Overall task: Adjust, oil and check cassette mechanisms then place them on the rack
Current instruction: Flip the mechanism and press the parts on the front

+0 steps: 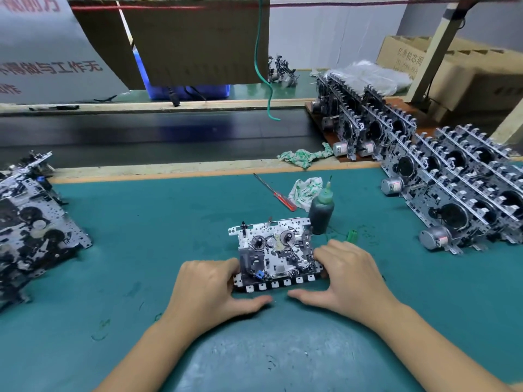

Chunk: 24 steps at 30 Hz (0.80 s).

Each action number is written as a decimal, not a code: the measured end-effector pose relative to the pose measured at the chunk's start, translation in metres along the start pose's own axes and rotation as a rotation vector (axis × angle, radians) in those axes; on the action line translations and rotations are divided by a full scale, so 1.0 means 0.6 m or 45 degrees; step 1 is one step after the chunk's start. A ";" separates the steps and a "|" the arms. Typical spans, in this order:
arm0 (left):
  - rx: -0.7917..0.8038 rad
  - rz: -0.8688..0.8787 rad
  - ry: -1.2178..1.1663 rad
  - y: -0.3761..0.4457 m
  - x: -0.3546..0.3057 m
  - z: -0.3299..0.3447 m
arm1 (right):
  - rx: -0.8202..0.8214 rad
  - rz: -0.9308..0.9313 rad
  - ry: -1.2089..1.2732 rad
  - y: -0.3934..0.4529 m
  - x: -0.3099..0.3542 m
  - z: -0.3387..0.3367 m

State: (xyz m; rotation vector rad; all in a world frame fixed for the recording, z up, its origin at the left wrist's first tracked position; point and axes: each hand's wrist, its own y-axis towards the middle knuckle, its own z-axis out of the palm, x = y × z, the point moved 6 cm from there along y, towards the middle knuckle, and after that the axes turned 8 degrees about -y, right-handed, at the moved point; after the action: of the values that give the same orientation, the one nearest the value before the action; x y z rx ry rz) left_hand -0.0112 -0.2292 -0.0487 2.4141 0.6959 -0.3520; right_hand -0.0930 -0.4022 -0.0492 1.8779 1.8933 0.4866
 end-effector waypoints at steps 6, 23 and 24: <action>0.000 0.021 0.016 -0.003 -0.001 -0.001 | 0.069 0.094 0.057 -0.003 -0.004 0.003; -0.075 0.025 0.099 -0.004 -0.001 0.000 | 0.083 -0.031 0.118 0.000 -0.009 0.000; -0.090 -0.008 0.101 -0.003 -0.001 -0.001 | 0.087 -0.021 0.133 0.000 -0.009 0.002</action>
State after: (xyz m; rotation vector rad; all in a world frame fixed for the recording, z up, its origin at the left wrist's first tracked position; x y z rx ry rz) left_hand -0.0125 -0.2278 -0.0488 2.3701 0.7391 -0.2312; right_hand -0.0924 -0.4073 -0.0500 1.9124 2.0150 0.5304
